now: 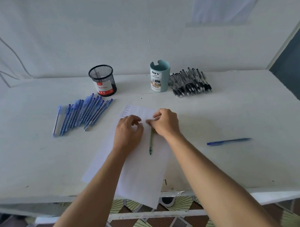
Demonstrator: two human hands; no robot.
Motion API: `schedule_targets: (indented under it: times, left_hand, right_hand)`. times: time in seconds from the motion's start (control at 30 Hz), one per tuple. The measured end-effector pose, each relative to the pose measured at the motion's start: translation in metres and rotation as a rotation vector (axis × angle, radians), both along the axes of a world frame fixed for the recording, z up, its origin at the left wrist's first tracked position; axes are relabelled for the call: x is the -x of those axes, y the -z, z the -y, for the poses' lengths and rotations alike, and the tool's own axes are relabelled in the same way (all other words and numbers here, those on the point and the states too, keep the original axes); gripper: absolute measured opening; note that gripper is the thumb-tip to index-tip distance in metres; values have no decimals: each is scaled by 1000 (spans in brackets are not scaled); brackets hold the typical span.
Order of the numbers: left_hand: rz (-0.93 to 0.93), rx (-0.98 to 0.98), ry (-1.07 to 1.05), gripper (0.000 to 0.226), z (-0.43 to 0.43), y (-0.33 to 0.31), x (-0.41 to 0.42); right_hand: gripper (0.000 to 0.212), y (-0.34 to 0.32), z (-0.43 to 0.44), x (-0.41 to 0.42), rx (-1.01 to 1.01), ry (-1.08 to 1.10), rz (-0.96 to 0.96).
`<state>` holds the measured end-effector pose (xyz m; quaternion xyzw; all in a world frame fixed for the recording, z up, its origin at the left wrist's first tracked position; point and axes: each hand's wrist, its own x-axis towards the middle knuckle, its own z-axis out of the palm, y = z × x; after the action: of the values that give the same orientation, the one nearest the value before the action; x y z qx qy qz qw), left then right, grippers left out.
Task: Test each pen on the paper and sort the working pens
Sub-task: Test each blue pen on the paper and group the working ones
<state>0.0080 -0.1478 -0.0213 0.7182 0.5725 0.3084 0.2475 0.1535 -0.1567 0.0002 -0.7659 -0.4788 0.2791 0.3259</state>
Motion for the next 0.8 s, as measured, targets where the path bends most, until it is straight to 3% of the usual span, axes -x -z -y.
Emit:
schedule_targets:
  times: [0.03,0.1,0.2,0.3,0.43,0.53,0.67,0.8]
  left_hand:
    - [-54,2,49,5,0,1,-1]
    - [-172,8,141,26,1,4,0]
    - [-320,-15,215,42,1,4,-1]
    - [-318,3,210,33,0,2,-1]
    - [-261,114,178,23,-2,-5,-2]
    - [-156,274,165,22,-14,-24,2]
    - [92,300,133,7,-26,-35,13]
    - [556,346,258,37,-31,-29,27]
  right_hand:
    - [25,0,0,-2,-13,20,-3]
    - [23,2,2,-8,-52,58,14]
    - [21,12,10,-25,-178,22,229]
    - [35,28,15,-41,-159,-123,501]
    - [54,35,21,-46,46,-301,665]
    - [56,35,23,-45,75,-334,653]
    - [55,34,22,-46,68,-369,643]
    - [56,35,20,-44,100,-370,627]
